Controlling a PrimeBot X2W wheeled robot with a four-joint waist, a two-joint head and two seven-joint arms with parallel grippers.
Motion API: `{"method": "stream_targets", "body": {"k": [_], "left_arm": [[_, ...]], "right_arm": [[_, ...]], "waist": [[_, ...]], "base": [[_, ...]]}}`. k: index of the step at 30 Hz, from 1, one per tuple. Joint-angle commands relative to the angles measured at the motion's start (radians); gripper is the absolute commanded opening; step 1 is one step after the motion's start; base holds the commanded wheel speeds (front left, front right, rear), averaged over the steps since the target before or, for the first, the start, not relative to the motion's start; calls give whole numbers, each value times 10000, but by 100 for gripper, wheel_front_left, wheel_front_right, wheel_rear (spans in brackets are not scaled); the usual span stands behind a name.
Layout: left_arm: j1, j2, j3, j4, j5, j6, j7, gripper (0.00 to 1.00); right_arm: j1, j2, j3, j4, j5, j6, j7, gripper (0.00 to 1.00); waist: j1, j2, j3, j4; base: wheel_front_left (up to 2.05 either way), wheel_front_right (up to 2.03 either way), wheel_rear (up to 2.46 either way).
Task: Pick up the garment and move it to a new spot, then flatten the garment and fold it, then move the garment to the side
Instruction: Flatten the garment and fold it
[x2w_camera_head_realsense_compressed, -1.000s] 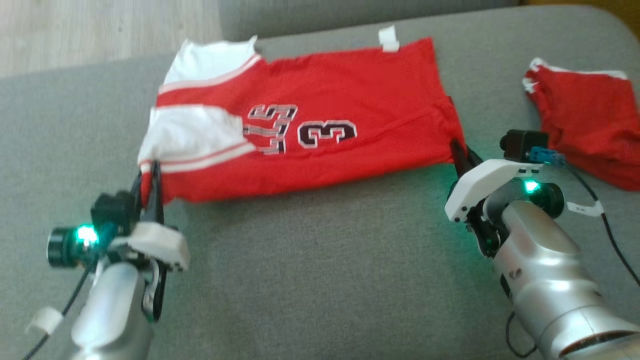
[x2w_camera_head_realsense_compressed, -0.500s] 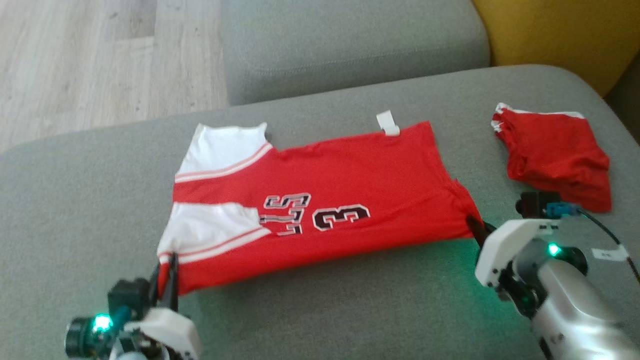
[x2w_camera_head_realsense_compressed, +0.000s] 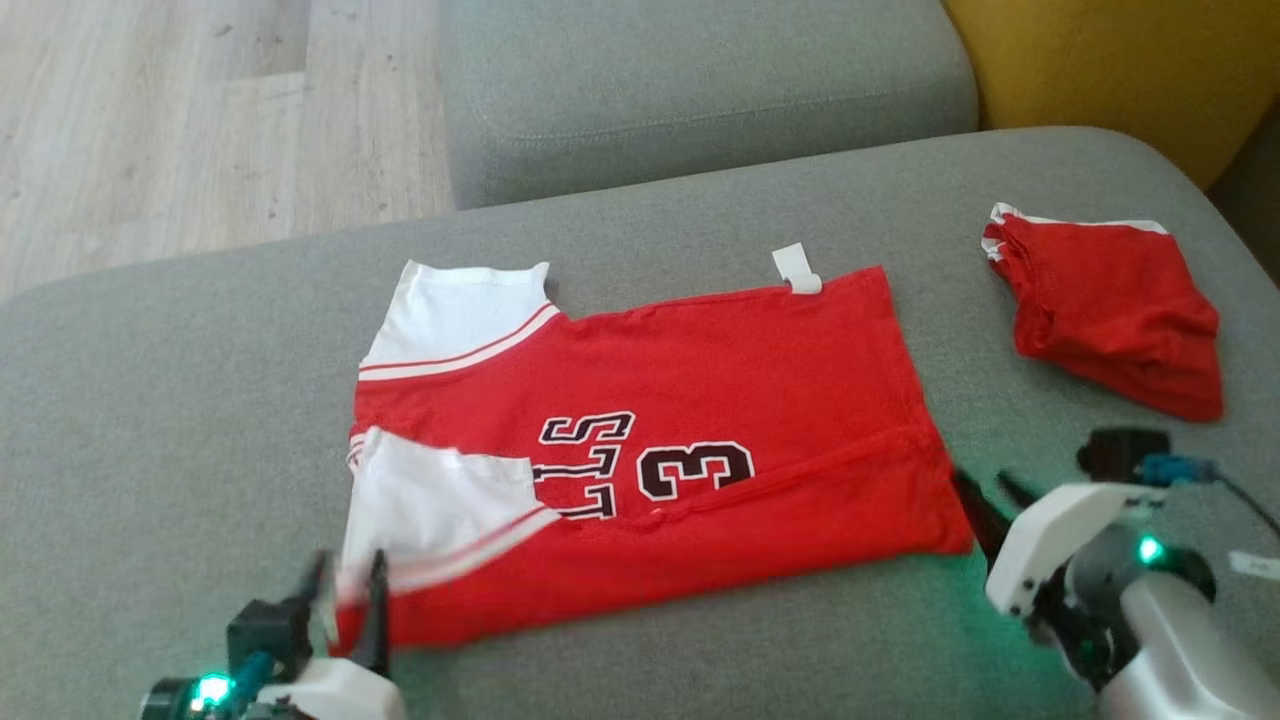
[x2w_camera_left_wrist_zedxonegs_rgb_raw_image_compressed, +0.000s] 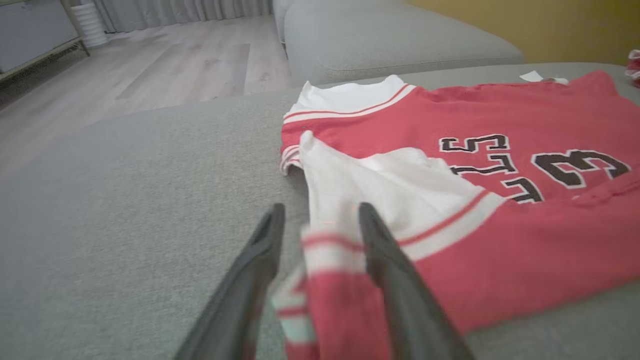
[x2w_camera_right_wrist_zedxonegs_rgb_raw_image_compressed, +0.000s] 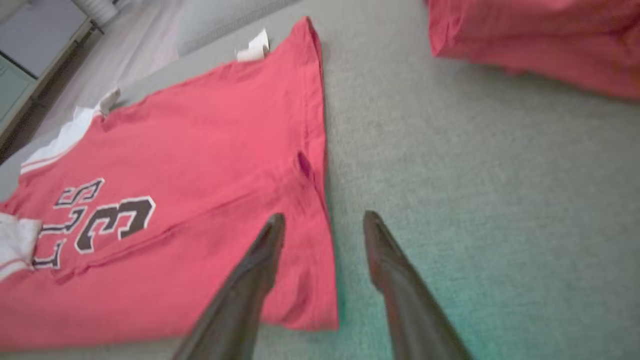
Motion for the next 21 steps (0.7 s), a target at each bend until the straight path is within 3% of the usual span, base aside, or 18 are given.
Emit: {"method": "stream_targets", "body": {"k": [1, 6, 12, 17, 21], "left_arm": [[-645, 246, 477, -237, -45, 156, -251, 100], [-1072, 200, 854, -489, -116, 399, -1155, 100], [-2203, 486, 1263, -1281, -40, 326, -1932, 100], [-3581, 831, 1105, -1332, 88, -45, -1459, 100], [-5448, 1293, 902, -721, 54, -706, -284, 100]], "right_arm": [[-277, 84, -212, -728, -239, 65, -257, 100], [-366, 413, -1077, -1720, -779, 65, -1151, 100], [-855, 828, -1776, -2814, -1320, 65, -2422, 100], [-1410, 1054, -2039, -3309, -1634, 65, -2858, 100], [-2126, 1181, -2095, -3621, -1882, 65, -2863, 100]], "waist": [[1, -1, 93, -44], [1, -1, 344, -124], [1, -1, 964, -272], [1, -1, 1627, -379], [1, -1, 2503, -572]], "base": [[0, 0, 0], [0, 0, 0], [0, 0, 0], [0, 0, 0], [0, 0, 0]]}}
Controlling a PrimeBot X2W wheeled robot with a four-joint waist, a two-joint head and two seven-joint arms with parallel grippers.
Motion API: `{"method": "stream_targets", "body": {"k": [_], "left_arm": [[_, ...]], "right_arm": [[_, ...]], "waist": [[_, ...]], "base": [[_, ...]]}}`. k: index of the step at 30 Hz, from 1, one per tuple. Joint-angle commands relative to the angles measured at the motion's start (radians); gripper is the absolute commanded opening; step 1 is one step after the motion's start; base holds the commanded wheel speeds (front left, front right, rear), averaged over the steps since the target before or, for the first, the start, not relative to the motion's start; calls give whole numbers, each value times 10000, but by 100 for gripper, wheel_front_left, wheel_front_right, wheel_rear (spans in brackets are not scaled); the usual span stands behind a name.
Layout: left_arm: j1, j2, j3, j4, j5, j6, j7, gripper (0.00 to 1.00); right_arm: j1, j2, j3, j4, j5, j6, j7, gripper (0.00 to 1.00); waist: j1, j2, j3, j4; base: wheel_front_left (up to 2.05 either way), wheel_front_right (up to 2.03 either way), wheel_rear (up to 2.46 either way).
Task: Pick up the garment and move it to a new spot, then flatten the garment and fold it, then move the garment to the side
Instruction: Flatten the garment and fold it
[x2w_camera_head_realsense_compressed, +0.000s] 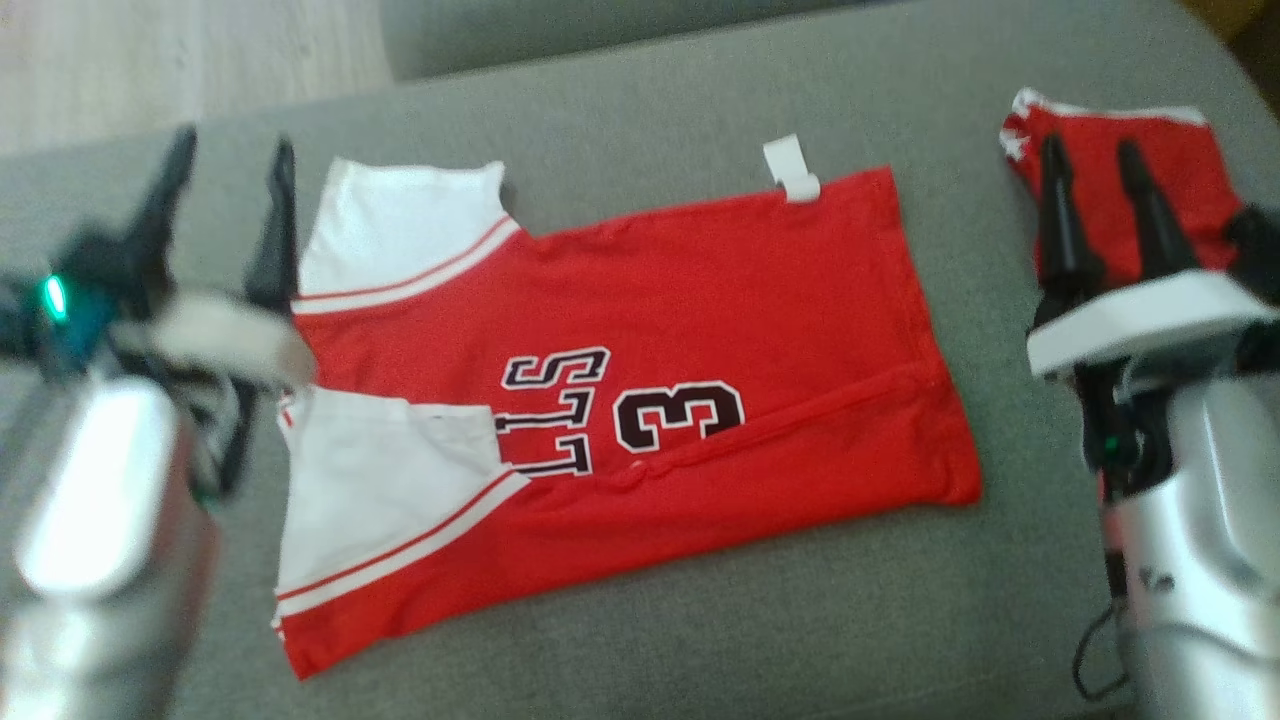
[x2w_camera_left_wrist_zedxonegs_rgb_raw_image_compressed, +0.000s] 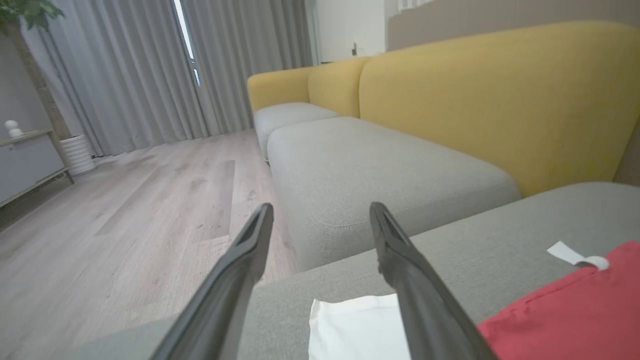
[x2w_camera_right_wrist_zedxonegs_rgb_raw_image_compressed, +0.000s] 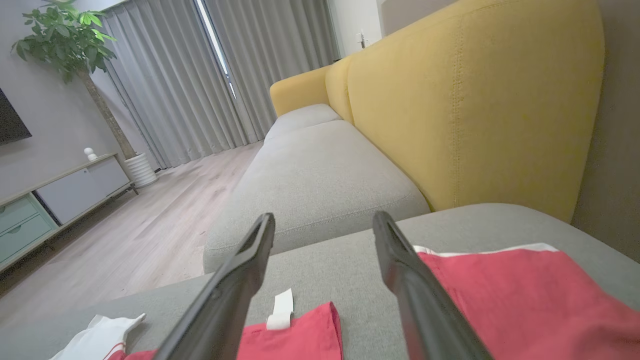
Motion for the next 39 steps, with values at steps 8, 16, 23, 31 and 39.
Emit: {"method": "stream_targets", "body": {"k": [8, 16, 23, 31, 39], "left_arm": [[-4121, 1543, -478, 2383, -145, -1288, 3058, 100], [-5552, 2101, -2084, 3892, -1053, -1444, 4823, 100], [-5884, 2483, -3285, 4365, -1847, -1447, 5021, 100], [-6322, 2594, -3842, 5102, -2193, -1448, 5075, 100], [-6257, 2442, -4472, 4865, -4026, -1449, 6459, 42]], "right_arm": [[-1788, 153, 527, -627, -235, 65, -4, 100], [-2392, 272, 1018, -441, -205, 65, -238, 100], [-2458, 296, 1099, -251, -138, 65, -475, 100], [-2493, 302, 1130, -139, -137, 65, -542, 100], [-2586, 271, 1158, -3, -173, 65, -548, 100]], "waist": [[-2, -1, 2133, -754], [-2, -1, 2922, -1133], [-2, -1, 3087, -1231], [-2, -1, 3207, -1290], [-2, -1, 3252, -1290]], "base": [[0, 0, 0], [0, 0, 0], [0, 0, 0], [0, 0, 0], [0, 0, 0]]}}
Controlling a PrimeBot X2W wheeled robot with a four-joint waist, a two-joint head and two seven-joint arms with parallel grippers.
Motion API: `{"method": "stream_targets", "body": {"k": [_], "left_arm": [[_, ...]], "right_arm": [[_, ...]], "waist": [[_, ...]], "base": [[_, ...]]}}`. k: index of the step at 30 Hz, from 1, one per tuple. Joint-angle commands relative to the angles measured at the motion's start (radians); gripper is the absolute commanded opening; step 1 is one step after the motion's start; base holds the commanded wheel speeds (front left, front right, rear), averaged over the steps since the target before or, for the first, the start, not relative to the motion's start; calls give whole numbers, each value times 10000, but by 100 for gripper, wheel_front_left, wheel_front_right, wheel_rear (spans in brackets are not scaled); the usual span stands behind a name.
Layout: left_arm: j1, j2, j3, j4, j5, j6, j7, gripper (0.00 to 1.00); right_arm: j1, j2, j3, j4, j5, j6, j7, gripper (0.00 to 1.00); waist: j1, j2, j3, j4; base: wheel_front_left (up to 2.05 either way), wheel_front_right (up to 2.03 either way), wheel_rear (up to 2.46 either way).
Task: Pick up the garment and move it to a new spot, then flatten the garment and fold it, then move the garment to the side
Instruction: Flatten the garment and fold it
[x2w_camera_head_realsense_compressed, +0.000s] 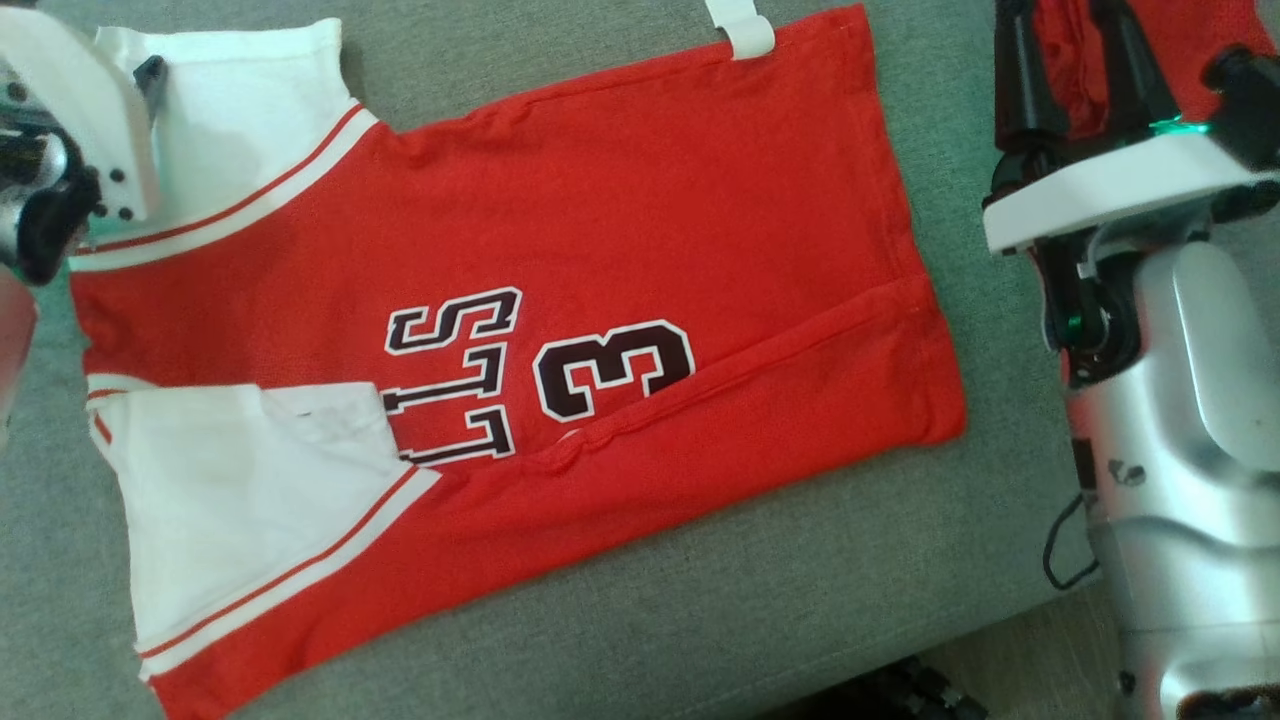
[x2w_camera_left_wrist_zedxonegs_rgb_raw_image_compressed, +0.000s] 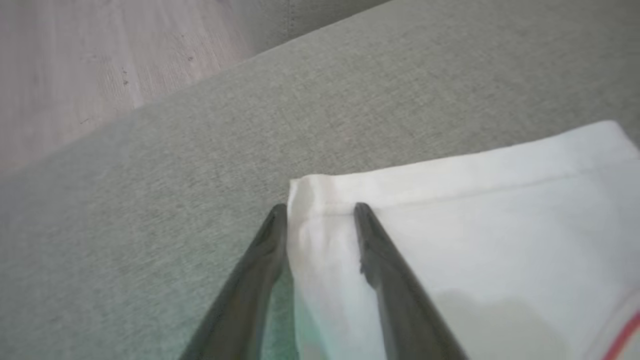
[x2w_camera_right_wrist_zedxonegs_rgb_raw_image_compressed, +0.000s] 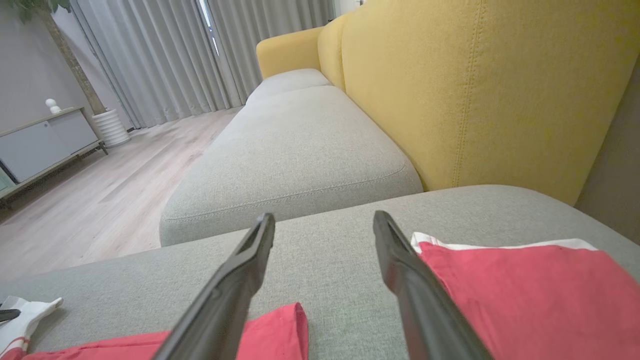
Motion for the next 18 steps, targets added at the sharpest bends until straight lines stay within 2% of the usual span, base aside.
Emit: {"method": "stream_targets", "body": {"k": [1, 3, 6, 9, 13, 18], "left_arm": [[-133, 397, -192, -356, -318, 10, 552, 0], [-127, 462, -293, -483, -491, 10, 655, 0], [-205, 614, -327, -732, -859, 10, 149, 0], [-353, 619, -313, -800, -549, 36, -951, 0], [-468, 335, -271, -1105, -97, 219, -2670, 0], [-301, 25, -629, -1941, 601, 429, -4014, 0]], "right_arm": [[-332, 39, 127, -234, -29, 65, -96, 100], [-353, 18, 108, -205, -44, 65, -93, 100], [-451, -92, 21, -57, -120, 65, -59, 100], [-556, -225, 6, 102, -166, 65, 51, 100], [-734, -522, 74, 446, -129, 65, 388, 100], [-933, -1121, 339, 1200, -67, 65, 1157, 100]], "waist": [[0, 0, -4, 23], [0, 0, -8, 40], [0, 0, -115, 182], [0, 0, -291, 374], [0, 0, -587, 819], [0, 0, -903, 1660]], "base": [[0, 0, 0], [0, 0, 0], [0, 0, 0], [0, 0, 0], [0, 0, 0], [0, 0, 0]]}}
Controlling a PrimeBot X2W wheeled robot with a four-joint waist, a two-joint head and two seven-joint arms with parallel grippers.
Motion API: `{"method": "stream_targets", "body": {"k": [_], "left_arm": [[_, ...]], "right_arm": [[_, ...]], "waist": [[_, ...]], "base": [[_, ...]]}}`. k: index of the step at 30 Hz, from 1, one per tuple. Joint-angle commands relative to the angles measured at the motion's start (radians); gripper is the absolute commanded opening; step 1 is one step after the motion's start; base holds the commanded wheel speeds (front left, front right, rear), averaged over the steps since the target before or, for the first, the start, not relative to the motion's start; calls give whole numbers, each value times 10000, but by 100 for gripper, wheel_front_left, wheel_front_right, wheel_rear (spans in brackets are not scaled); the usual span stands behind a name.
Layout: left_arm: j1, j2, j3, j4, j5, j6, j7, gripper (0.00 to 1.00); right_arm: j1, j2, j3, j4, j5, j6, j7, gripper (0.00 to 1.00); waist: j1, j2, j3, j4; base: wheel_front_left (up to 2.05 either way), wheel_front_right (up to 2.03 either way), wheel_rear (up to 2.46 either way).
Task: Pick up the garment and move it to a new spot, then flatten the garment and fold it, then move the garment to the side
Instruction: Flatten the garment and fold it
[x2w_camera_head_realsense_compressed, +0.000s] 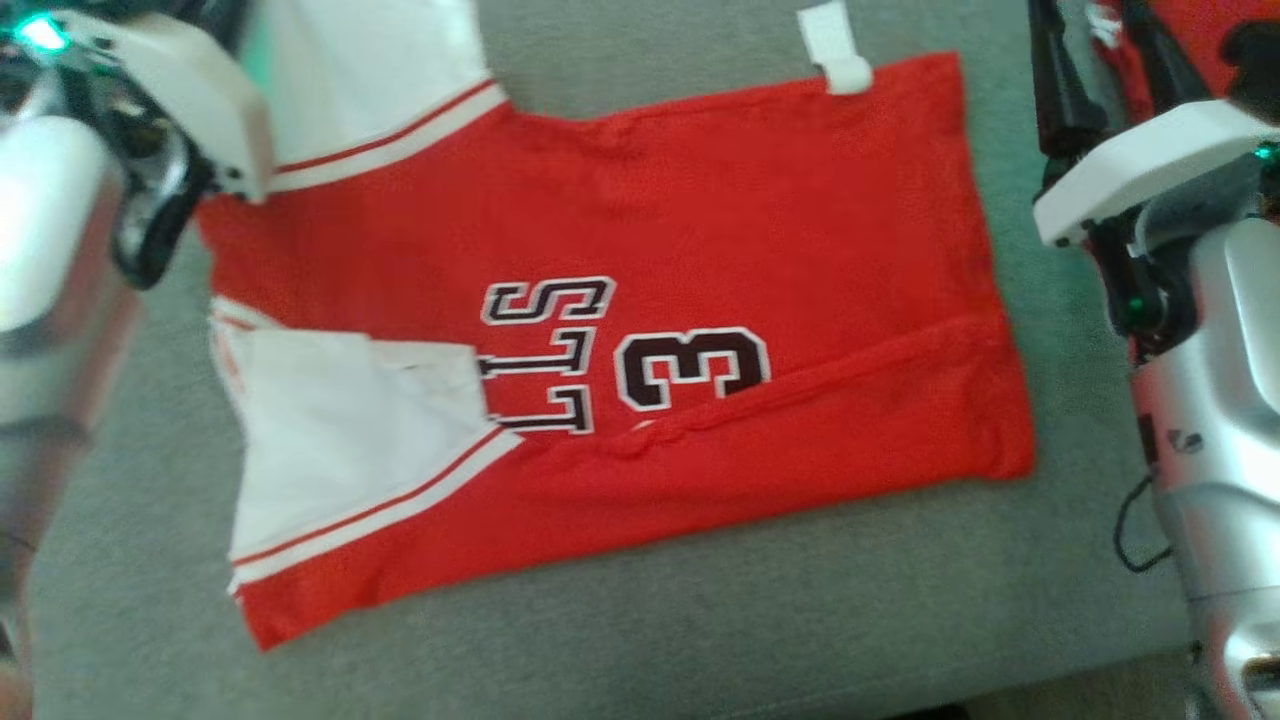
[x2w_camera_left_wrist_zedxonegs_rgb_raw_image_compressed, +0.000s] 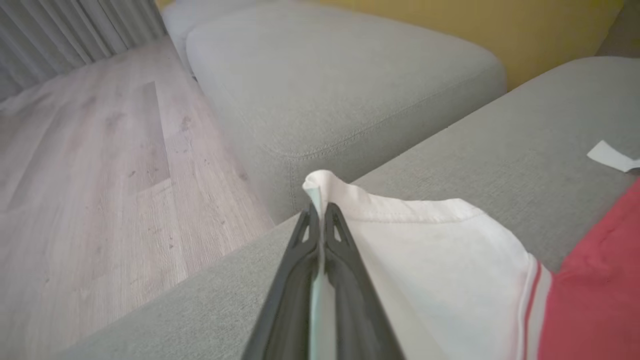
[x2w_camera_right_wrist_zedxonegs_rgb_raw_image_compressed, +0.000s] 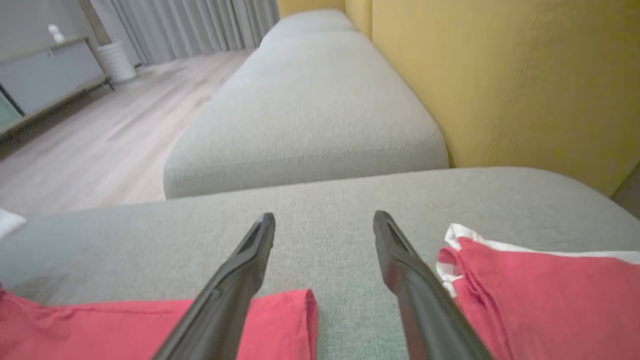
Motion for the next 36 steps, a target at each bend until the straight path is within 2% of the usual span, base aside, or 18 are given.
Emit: {"method": "stream_targets", "body": {"k": [1, 7, 12, 22, 29, 30, 31, 36], "left_arm": [[-272, 354, 300, -434, 87, 108, -194, 0], [391, 289, -9, -1844, 277, 394, -427, 0], [887, 404, -300, -2835, 334, 525, -164, 0], [1207, 637, -421, -3639, 279, 774, 171, 0], [1204, 706, -447, -3733, 254, 844, 278, 0], [1203, 713, -452, -3727, 250, 851, 288, 0], [1201, 722, -454, -3712, 247, 861, 294, 0], [1182, 805, -345, -3486, 188, 964, 203, 0]], "right_arm": [[-294, -155, 196, -125, 21, 65, 147, 100], [-631, -841, 567, 1474, 64, 65, 980, 100], [-920, -1111, 1060, 2558, 209, 65, 1300, 100], [-1585, -1228, 1435, 4313, 75, 65, 1103, 100], [-1806, -1010, 1933, 4800, 254, 65, 1035, 100], [-1825, -997, 2079, 4825, 330, 65, 1067, 34], [-1847, -1001, 2227, 4830, 403, 65, 1071, 0], [-2139, -1114, 2644, 4638, 886, 65, 669, 0]], "waist": [[0, 0, -258, 546], [0, 0, -368, 1388], [0, 0, -354, 1737], [0, 0, -273, 1797], [0, 0, -258, 1694], [0, 0, -256, 1675], [0, 0, -253, 1654], [0, 0, -268, 1495]], "base": [[0, 0, 0], [0, 0, 0], [0, 0, 0], [0, 0, 0], [0, 0, 0], [0, 0, 0], [0, 0, 0], [0, 0, 0]]}}
